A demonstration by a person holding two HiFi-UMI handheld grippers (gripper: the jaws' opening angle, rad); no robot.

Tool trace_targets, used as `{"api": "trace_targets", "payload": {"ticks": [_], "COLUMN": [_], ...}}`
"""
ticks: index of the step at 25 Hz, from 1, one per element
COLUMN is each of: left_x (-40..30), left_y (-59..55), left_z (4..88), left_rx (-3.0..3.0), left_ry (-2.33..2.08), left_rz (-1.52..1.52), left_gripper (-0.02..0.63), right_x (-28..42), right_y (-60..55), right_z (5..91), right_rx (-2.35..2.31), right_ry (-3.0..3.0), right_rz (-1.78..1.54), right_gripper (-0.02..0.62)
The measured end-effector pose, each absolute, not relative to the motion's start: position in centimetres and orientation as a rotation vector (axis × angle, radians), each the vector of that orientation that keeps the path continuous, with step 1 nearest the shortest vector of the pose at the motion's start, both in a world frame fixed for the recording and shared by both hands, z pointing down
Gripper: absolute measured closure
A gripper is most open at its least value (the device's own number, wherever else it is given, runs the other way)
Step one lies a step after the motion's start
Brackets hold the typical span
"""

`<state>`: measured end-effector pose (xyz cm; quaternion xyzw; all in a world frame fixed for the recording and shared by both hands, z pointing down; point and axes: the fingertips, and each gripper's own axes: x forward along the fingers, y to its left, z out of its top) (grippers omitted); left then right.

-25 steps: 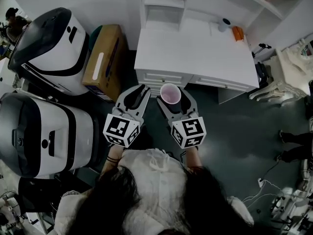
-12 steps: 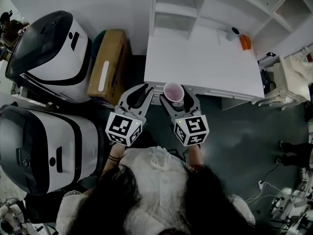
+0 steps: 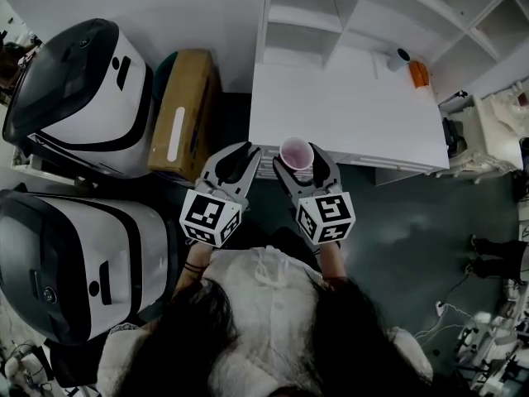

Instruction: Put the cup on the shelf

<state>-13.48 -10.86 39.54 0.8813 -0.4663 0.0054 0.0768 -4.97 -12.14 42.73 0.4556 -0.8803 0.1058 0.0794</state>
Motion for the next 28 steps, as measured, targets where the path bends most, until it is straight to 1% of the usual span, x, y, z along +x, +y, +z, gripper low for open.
{"api": "trace_targets", "payload": {"ticks": [6,12,23,28], "left_x": [-13.3,-13.0,-10.9,-10.0], "left_y": [-12.6,-16.6,-27.7,-31.5], "left_z": [40.9,41.7,41.0,41.6], "left_rx": [2.621,2.595,2.595,2.614], "left_ry": [-1.372,-1.396,-1.453,-1.465], "left_rz": [0.037,0.06,0.078,0.163], "left_gripper": [0.525,0.523,0.523,0.525], "right_x": [-4.7,-4.3,-2.1,-1.4], "right_y": [-14.2,-19.0,-32.2,-37.4], "right_z": [44.0,45.0,47.1,49.1], "right_rx": [1.37,1.352,1.312,1.304], "right_ry": [-2.608,-2.614,-2.608,-2.63], "right_rz": [0.35,0.367,0.371,0.38], "right_gripper": [0.252,0.252,0.252,0.252]}}
